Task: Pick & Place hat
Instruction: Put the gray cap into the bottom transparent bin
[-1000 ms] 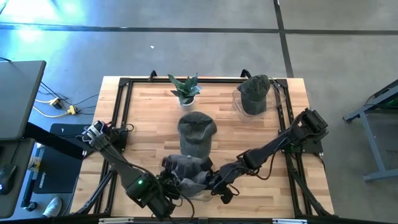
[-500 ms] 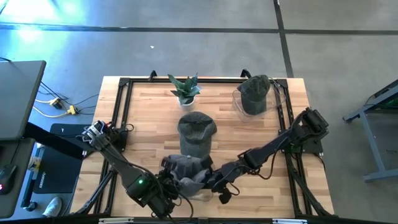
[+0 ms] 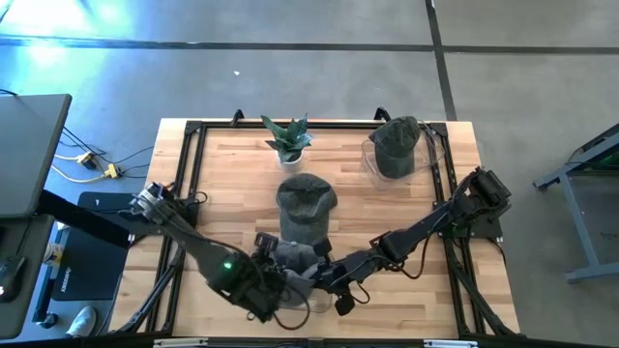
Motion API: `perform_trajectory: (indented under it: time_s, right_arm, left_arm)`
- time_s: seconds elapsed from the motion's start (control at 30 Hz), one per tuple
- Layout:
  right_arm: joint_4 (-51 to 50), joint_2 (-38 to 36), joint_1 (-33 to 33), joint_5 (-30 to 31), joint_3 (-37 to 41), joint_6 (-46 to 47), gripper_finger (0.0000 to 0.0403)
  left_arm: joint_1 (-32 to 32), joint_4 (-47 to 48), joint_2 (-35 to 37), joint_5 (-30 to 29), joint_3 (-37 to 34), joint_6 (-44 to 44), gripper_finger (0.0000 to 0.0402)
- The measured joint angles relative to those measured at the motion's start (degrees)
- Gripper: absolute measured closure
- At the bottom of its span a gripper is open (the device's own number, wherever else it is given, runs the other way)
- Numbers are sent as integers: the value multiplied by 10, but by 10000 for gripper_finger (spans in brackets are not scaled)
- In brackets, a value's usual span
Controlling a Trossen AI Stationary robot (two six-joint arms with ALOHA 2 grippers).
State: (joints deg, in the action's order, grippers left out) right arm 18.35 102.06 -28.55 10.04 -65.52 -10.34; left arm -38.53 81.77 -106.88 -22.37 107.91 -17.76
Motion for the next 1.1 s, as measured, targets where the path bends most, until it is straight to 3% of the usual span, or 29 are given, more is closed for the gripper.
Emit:
perform_trajectory:
  time_s: [0.27, 0.43, 0.77, 0.87, 1.03, 1.1]
  right_arm:
    - [-5, 0, 0, -10, 0, 27, 390]
    - [-40, 0, 0, -29, 0, 56, 379]
    - [-78, -2, 16, -33, 0, 75, 376]
    - [-85, -5, 40, -71, 0, 81, 351]
    - [-125, -9, 89, -207, 0, 105, 281]
    - [-140, -17, 105, -233, 0, 118, 252]
  left_arm:
    - [9, -28, 17, 92, 1, 13, 390]
    - [6, -63, 17, 117, -4, 40, 390]
    - [55, -119, 17, 157, -97, 55, 390]
    - [71, -121, 17, 156, -111, 56, 390]
    - [97, -127, 17, 177, -123, 60, 389]
    - [98, -121, 26, 185, -124, 61, 389]
